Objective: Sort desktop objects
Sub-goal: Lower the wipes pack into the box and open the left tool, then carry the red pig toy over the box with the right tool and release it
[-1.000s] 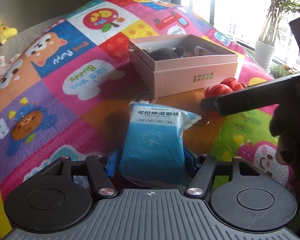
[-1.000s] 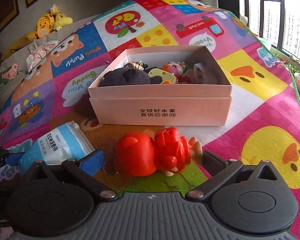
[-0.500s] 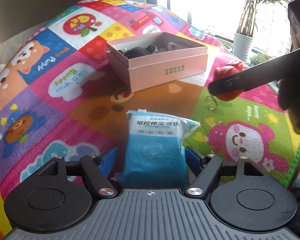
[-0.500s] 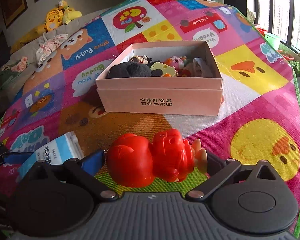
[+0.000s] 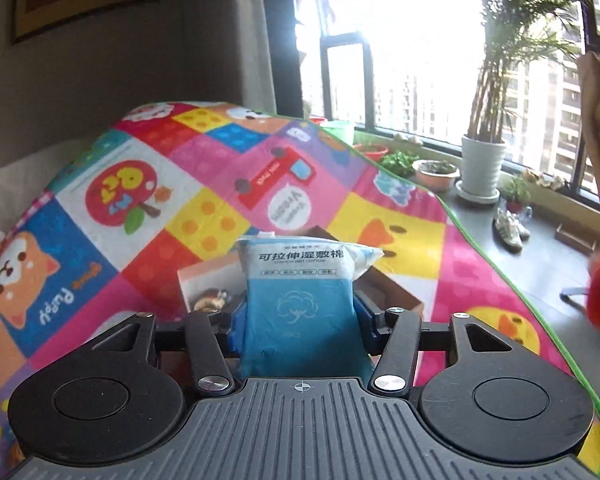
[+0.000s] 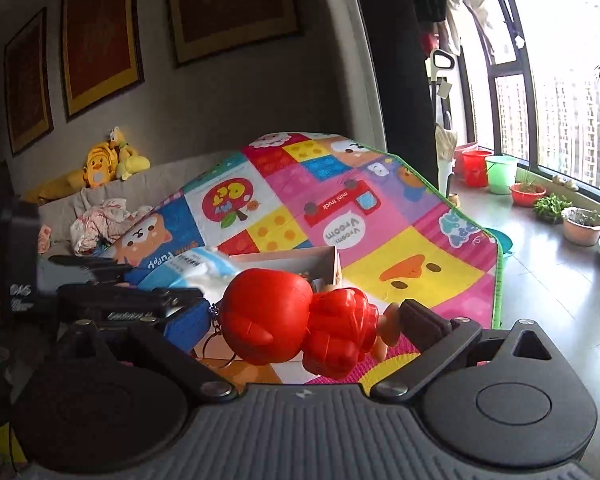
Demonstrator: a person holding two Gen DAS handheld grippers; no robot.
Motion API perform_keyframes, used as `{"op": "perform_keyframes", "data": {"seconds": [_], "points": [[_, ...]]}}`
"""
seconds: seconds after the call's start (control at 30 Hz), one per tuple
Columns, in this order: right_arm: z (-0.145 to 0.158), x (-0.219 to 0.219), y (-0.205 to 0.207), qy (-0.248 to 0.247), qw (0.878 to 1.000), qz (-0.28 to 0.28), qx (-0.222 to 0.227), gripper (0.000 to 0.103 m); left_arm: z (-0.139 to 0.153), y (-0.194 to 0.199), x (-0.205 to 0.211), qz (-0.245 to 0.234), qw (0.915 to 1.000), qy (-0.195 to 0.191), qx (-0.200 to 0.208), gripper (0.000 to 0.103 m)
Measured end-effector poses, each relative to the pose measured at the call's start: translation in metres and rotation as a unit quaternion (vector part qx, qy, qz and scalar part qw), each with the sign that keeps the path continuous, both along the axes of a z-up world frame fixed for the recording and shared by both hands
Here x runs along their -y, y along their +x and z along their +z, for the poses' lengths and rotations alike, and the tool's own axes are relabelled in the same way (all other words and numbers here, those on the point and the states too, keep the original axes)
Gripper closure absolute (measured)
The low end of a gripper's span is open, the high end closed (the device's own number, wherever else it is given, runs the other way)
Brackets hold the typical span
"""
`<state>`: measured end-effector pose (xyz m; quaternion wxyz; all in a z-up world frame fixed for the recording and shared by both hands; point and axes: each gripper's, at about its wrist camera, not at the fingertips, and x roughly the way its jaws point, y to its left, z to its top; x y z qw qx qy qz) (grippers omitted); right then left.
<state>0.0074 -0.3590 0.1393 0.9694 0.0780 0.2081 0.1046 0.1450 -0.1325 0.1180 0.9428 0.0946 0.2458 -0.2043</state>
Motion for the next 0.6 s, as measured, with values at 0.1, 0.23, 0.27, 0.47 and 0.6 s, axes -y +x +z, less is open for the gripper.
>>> {"op": "perform_keyframes", "data": {"seconds": [0.1,0.23,0.27,0.47,0.6], "points": [[-0.010,0.001,0.008,0.002,1.000,0.002,-0.021,0.003,-0.015,0.040,0.024,0.024,0.9997,-0.008,-0.006,0.045],[-0.027,0.000,0.018,0.001,0.999,0.004,-0.050,0.003,-0.041,0.071,0.038,0.029,0.9974,-0.031,-0.059,0.040],[-0.030,0.000,0.019,0.002,0.998,0.004,-0.056,0.003,-0.047,0.071,0.037,0.028,0.9965,-0.035,-0.070,0.037],[-0.042,0.003,0.027,0.008,0.997,0.002,-0.077,0.003,-0.048,0.015,-0.005,0.027,0.9970,-0.062,-0.039,0.020],[-0.036,-0.006,0.049,0.012,0.996,0.017,-0.083,0.003,-0.051,-0.023,-0.036,0.043,0.9980,-0.045,0.000,0.011]]}}
